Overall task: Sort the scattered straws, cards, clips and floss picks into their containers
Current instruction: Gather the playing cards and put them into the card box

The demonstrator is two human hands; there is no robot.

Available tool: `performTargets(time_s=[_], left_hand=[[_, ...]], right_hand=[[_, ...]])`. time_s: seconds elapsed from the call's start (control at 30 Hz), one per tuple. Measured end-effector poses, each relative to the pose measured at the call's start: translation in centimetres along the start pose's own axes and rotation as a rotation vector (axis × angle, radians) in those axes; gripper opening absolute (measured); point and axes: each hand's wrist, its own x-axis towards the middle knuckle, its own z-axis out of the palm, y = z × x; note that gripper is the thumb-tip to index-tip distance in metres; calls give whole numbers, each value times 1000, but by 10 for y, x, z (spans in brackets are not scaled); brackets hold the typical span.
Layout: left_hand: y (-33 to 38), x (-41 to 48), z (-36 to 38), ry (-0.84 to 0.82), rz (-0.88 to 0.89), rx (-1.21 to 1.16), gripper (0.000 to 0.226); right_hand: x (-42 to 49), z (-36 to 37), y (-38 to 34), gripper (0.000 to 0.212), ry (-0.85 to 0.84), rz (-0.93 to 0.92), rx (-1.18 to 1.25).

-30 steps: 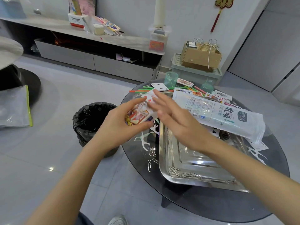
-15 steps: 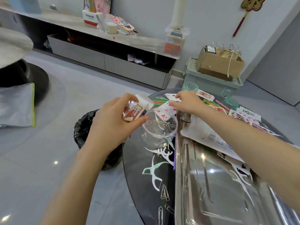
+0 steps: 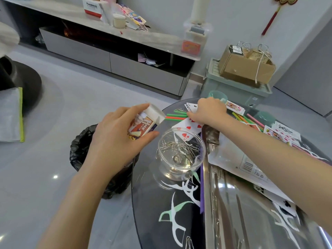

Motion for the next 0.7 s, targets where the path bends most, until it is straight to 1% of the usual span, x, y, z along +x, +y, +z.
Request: performTargets(time_s=[0.13, 0.3, 0.37, 0.4, 0.47, 0.5, 0.57, 0.6, 0.7], left_hand=[[0, 0, -1, -5, 8, -16, 64], [-1, -3, -7, 6, 8, -30, 62], [0, -4, -9, 6, 4, -42, 62], [0, -4, -10, 4, 1, -47, 62], [1, -5, -11, 5, 0, -49, 62], [1, -5, -11, 7, 0, -51, 63], [0, -5, -11, 10, -1, -62, 63], [1, -5, -11, 10, 0, -68, 63], [0, -6, -12, 11, -4, -78, 64]], right_hand=[[5, -8, -3, 38, -115, 39, 84], [-1, -16, -7, 42, -132, 51, 129], [-6, -23, -3, 41, -81, 52, 165], [-9, -27, 1, 39, -36, 23, 169], [-16, -35, 12, 34, 13, -103, 206], [-20, -38, 18, 38, -20, -189, 241], [-29, -44, 28, 48, -169, -366, 284], [-31, -45, 31, 51, -238, -426, 287], [-26, -46, 27, 60, -327, -519, 257]])
